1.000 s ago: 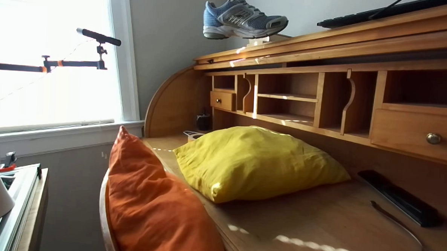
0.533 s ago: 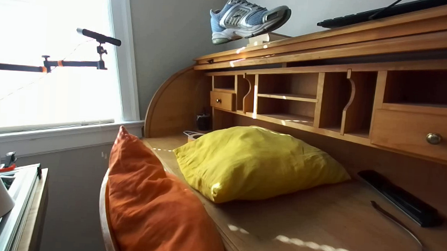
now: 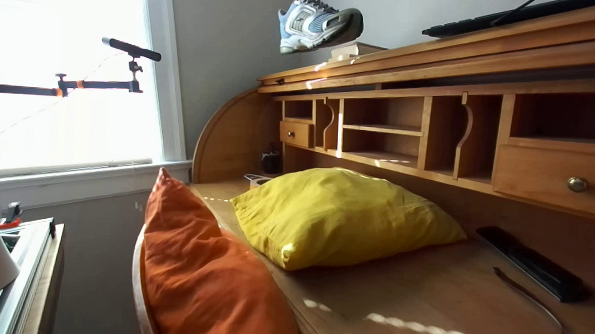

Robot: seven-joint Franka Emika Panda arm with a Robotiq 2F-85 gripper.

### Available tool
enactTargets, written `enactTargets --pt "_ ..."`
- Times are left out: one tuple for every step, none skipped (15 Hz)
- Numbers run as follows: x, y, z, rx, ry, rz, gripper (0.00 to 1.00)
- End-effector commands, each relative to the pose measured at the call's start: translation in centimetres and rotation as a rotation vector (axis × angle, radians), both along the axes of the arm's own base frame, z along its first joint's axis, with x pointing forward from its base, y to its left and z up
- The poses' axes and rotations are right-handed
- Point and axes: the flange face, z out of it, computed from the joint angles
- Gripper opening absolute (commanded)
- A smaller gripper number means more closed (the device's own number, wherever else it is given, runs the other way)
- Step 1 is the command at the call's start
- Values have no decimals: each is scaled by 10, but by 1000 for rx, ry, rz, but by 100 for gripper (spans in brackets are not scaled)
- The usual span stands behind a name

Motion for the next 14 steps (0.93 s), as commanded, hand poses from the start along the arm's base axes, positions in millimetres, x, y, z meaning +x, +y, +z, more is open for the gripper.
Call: enactTargets --pt "4 -4 16 -12 -59 -39 1" --pt "4 -6 18 -9 -78 -59 1" --pt "4 -8 21 -7 -98 -78 1" --pt "5 -11 23 -2 -119 -101 1" --pt "5 -14 25 6 -142 -125 1" --pt "5 -17 26 17 -162 -153 1" --pt "6 -21 27 33 -192 -187 1" --pt "7 -25 27 47 -221 -220 1" --pt "8 -29 28 67 -250 -252 1" --pt "8 -32 28 82 -275 -280 1" --pt "8 -35 27 100 -295 -307 1" --pt "8 -38 25 118 -309 -331 1" --pt "8 -42 22 133 -325 -357 1" --pt "8 -45 16 152 -335 -380 1"
